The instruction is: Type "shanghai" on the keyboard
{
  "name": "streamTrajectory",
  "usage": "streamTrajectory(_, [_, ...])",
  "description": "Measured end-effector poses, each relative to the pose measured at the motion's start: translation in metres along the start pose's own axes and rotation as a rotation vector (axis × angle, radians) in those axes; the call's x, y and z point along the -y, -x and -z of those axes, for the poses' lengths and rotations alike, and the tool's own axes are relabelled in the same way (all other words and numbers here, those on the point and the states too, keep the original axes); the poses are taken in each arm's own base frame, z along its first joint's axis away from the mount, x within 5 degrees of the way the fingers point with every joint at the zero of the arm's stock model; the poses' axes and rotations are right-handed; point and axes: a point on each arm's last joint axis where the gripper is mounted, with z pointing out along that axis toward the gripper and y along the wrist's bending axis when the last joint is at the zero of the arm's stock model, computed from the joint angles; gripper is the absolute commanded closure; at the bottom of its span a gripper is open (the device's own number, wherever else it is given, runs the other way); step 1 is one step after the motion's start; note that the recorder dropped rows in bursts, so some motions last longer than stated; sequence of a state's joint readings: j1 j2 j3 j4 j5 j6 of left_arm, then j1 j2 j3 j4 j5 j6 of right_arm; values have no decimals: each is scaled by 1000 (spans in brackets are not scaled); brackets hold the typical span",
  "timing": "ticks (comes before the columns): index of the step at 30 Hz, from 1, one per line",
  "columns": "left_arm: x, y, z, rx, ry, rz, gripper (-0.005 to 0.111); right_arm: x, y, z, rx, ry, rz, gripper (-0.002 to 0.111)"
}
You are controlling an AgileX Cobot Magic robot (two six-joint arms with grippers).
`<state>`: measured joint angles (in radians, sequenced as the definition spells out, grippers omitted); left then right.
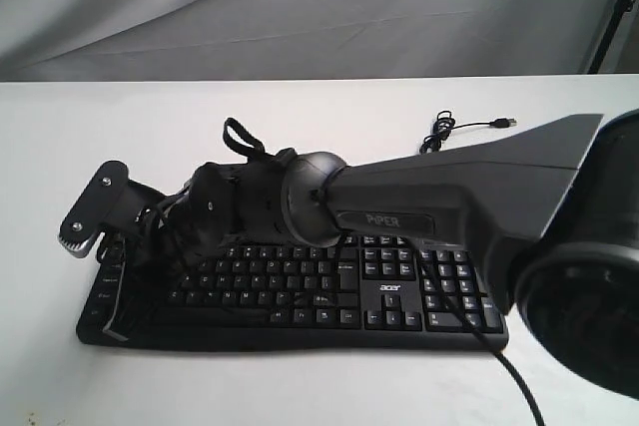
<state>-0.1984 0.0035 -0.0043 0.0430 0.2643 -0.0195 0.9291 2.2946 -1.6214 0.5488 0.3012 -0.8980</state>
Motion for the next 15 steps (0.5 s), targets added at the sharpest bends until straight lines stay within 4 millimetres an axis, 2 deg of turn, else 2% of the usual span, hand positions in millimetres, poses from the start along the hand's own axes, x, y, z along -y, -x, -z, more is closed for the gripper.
streamTrajectory(15, [0, 0, 0, 0, 0, 0, 107, -2, -5, -14, 12, -17, 11, 108])
